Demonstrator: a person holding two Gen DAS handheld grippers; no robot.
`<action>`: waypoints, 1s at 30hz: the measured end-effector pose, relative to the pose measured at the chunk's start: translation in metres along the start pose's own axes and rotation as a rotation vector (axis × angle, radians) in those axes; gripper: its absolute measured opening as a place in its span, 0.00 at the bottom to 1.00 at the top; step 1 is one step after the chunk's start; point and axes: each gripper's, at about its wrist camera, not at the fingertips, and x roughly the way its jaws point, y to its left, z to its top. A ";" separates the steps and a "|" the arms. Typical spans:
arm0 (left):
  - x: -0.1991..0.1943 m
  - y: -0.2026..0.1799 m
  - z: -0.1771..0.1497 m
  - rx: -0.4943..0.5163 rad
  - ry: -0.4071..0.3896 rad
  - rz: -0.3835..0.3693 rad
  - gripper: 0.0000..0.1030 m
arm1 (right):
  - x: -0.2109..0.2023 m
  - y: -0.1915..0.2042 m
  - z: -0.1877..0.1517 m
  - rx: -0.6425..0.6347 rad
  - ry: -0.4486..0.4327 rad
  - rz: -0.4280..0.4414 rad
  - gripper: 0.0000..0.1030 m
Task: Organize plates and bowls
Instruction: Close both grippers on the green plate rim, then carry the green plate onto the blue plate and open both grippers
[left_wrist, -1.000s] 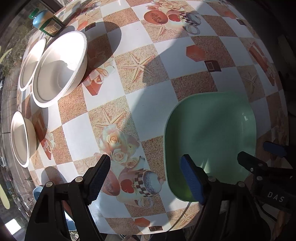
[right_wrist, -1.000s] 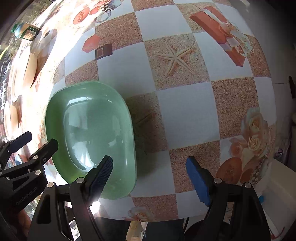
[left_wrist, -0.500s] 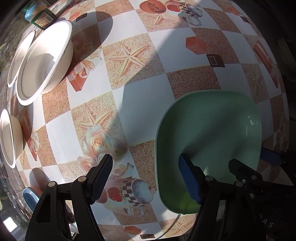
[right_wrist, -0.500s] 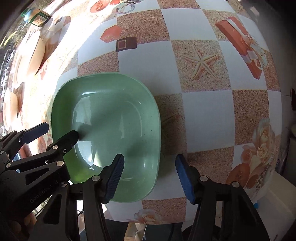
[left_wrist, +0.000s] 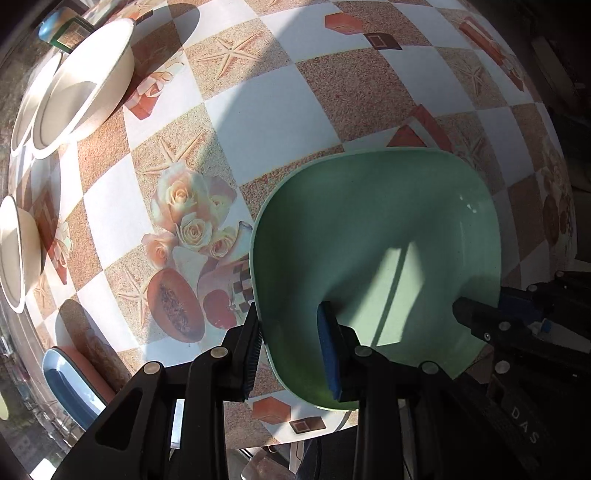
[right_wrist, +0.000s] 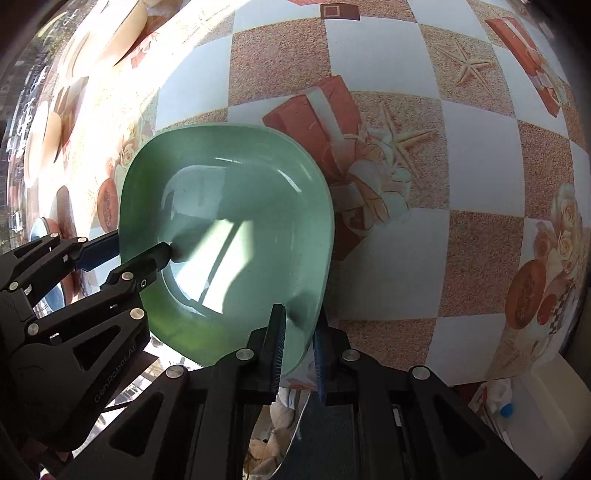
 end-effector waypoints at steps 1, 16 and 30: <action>0.002 0.002 -0.006 -0.005 0.009 0.000 0.31 | 0.000 0.002 -0.002 -0.006 0.006 0.002 0.16; -0.001 0.039 -0.046 -0.051 -0.005 -0.028 0.32 | -0.030 0.039 0.016 -0.110 -0.013 -0.032 0.16; -0.016 0.066 -0.066 -0.084 -0.055 -0.044 0.32 | -0.062 0.052 0.016 -0.146 -0.033 -0.073 0.16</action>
